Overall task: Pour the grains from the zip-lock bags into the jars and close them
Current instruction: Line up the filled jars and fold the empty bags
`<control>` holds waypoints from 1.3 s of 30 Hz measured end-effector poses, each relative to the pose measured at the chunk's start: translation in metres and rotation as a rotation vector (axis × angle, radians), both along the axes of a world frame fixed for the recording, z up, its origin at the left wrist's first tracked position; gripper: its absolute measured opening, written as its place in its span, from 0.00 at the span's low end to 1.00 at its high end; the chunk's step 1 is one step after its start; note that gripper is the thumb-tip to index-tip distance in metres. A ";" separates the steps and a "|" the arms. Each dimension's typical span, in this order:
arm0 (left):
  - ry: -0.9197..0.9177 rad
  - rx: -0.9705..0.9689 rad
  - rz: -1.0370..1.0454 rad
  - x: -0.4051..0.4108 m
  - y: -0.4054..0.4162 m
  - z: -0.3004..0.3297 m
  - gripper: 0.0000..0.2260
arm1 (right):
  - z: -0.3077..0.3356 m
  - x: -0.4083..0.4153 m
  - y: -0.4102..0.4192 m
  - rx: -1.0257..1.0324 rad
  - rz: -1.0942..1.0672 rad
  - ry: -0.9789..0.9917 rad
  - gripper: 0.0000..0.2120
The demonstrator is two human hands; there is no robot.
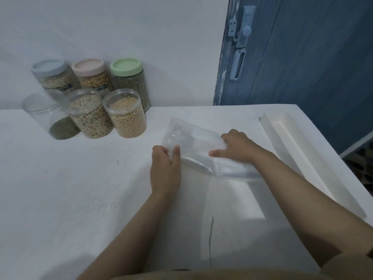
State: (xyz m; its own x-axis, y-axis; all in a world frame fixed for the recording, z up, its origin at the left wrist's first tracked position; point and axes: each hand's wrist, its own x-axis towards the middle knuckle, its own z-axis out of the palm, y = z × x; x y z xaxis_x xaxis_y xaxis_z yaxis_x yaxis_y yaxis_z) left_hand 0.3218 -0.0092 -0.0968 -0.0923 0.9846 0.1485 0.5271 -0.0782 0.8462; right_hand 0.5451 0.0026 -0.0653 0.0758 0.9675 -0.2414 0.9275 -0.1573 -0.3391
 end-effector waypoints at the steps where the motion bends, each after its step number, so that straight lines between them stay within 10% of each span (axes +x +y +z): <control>1: 0.032 -0.056 -0.009 -0.001 0.002 0.001 0.16 | -0.001 -0.001 -0.003 0.011 -0.020 0.041 0.26; 12: -0.554 -0.608 -0.176 0.024 0.005 0.027 0.40 | 0.002 -0.041 -0.055 0.100 -0.266 0.502 0.27; 23: -0.833 -0.492 -0.314 0.078 -0.031 0.039 0.20 | 0.038 -0.003 -0.098 -0.100 -0.338 1.092 0.22; 31: -0.961 -0.443 -0.502 0.139 -0.037 0.057 0.18 | 0.074 0.049 -0.130 0.334 -0.460 0.566 0.19; 34: -0.813 -0.423 -0.544 0.161 -0.028 0.058 0.17 | 0.078 0.073 -0.141 0.472 -0.519 0.483 0.17; 39: -0.005 0.093 -0.676 0.200 0.000 0.027 0.17 | 0.074 0.113 -0.160 0.527 -0.636 0.489 0.21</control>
State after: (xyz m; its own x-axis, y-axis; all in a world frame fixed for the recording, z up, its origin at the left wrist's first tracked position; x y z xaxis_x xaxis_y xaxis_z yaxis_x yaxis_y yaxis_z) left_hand 0.5223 -0.0095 -0.0701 0.5373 0.8095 0.2369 0.3328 -0.4615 0.8223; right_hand 0.6578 -0.1574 0.0086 0.6301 0.7735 0.0686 0.4582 -0.2991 -0.8370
